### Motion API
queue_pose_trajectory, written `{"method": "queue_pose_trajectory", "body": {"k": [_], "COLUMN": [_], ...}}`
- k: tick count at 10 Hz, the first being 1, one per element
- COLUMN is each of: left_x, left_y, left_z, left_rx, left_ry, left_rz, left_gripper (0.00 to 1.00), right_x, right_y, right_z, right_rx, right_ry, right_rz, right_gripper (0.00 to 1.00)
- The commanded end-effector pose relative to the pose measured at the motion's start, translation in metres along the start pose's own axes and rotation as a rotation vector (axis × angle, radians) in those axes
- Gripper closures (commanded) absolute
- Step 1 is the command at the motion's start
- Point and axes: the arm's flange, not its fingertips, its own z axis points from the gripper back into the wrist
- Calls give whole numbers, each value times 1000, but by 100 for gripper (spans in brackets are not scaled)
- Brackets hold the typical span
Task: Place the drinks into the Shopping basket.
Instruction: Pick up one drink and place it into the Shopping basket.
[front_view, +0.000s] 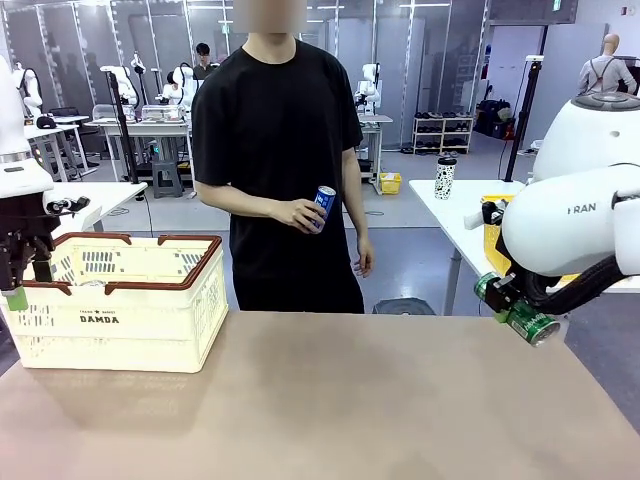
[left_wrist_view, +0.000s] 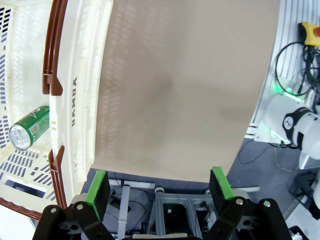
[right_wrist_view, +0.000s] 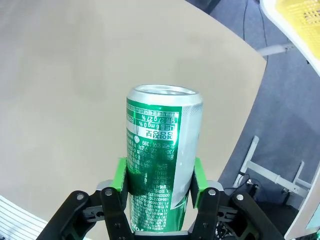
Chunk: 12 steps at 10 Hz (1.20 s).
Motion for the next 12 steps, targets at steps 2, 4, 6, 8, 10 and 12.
{"method": "queue_pose_trajectory", "body": {"k": [2,4,6,8,10,12], "left_x": [1,1,1,1,1,1], "left_y": [-1,-1,-1,-1,-1,-1], "left_z": [3,3,3,3,3,3], "left_rx": [0,0,0,0,0,0], "left_ry": [10,10,10,10,10,10], "left_rz": [18,18,18,18,18,18], "left_gripper": [0,0,0,0,0,0], "right_x": [4,4,13,45,80,113], "right_y": [1,1,21,62,107,144], "right_z": [1,1,-11,-20,-34,-58], "right_rx": [1,1,53,111,157,191], "right_ry": [2,2,-27,-56,-74,-40], "right_rz": [25,25,76,196,271,260], "right_gripper": [83,83,42,42,42,42]}}
